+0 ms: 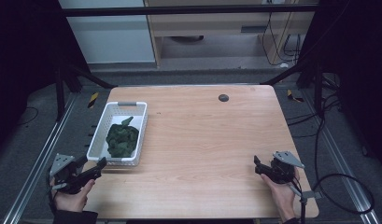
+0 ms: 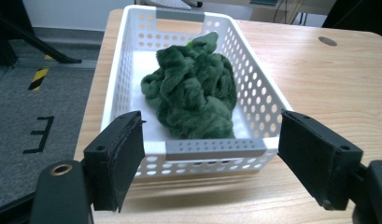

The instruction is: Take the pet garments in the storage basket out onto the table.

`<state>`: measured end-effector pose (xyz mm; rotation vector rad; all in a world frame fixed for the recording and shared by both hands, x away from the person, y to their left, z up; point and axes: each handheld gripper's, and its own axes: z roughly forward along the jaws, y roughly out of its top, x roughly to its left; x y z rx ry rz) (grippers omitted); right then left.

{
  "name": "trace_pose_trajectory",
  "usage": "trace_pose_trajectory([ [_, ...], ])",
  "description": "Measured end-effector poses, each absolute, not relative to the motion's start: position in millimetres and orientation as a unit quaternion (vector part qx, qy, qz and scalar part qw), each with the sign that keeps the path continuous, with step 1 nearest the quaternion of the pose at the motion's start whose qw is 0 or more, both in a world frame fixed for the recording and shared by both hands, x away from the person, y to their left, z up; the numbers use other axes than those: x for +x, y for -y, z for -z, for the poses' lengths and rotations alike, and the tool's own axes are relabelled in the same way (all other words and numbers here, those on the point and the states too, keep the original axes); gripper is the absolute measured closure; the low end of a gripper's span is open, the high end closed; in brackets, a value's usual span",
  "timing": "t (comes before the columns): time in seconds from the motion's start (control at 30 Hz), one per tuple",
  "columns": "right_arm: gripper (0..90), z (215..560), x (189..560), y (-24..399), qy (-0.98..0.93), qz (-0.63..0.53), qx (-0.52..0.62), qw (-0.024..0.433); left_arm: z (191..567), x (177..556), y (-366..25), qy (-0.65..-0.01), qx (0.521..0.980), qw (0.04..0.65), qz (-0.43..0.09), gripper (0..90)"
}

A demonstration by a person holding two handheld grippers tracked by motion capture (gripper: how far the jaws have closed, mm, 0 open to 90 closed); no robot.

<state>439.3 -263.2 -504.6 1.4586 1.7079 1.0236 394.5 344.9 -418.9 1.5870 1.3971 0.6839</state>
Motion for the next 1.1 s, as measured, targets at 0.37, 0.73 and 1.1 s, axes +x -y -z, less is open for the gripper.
trace_pose_trajectory([
  [0.37,13.3,505.4,438.7,261.7,-0.657,-0.388,0.555,0.331,402.0,415.3,-338.3,-0.543,0.665,0.439,-0.266,21.1],
  [0.73,13.5,505.9,439.3,261.6,-0.659,-0.387,0.555,0.328,379.5,441.8,-338.0,-0.529,0.691,0.416,-0.265,21.1],
  [1.1,13.6,506.6,439.9,261.4,-0.661,-0.387,0.555,0.325,365.0,467.0,-330.7,-0.519,0.722,0.379,-0.257,21.1],
])
